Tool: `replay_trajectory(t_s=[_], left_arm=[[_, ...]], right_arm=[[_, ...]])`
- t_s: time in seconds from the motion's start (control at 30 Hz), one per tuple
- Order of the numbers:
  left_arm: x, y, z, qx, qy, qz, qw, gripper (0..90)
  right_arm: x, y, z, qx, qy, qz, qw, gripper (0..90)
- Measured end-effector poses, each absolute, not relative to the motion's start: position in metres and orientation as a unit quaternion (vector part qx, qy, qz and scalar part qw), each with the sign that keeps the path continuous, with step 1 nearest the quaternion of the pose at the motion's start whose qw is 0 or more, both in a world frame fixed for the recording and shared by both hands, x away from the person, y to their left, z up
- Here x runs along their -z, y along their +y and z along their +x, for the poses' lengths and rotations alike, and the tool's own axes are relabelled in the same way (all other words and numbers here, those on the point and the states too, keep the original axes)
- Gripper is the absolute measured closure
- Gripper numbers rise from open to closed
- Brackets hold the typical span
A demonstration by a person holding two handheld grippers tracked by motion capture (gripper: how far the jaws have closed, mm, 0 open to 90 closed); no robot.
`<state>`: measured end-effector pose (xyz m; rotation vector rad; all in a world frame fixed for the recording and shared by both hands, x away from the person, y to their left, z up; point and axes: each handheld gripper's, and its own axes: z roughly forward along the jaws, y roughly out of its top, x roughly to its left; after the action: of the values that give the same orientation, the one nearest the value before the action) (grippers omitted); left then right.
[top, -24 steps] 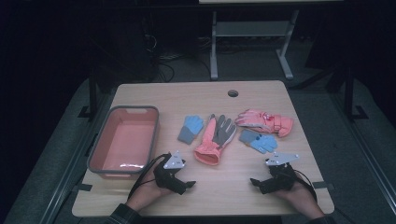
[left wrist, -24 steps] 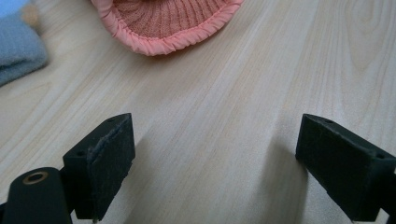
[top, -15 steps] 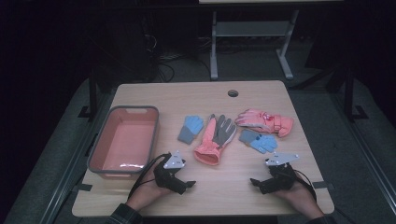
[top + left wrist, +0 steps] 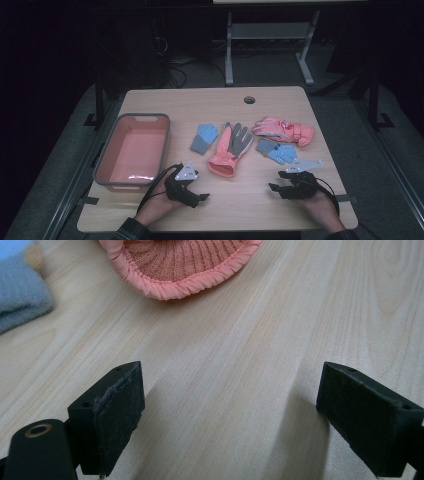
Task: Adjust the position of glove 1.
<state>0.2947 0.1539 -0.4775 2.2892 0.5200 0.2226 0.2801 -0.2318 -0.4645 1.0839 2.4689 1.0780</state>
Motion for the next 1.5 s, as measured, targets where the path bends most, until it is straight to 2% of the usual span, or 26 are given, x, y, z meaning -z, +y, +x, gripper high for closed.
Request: replay_trajectory(t_s=[0.1,0.27,0.6,1.13,1.5], left_arm=[[0.477,0.154,0.295,-0.087,0.203,0.898,0.381,11.2],[0.477,0.154,0.295,-0.087,0.204,0.898,0.380,11.2],[0.477,0.154,0.295,-0.087,0.206,0.898,0.380,11.2],[0.477,0.153,0.295,-0.086,0.208,0.898,0.379,11.2],[0.477,0.153,0.294,-0.086,0.209,0.898,0.379,11.2]], right_arm=[[0.457,-0.237,0.290,-0.376,0.837,0.383,0.105,67.4],[0.450,-0.240,0.303,-0.384,0.831,0.384,0.118,89.2],[0.448,-0.236,0.337,-0.381,0.826,0.391,0.138,89.6],[0.459,-0.223,0.387,-0.375,0.821,0.406,0.141,89.9],[0.470,-0.222,0.391,-0.361,0.829,0.407,0.128,89.9]])
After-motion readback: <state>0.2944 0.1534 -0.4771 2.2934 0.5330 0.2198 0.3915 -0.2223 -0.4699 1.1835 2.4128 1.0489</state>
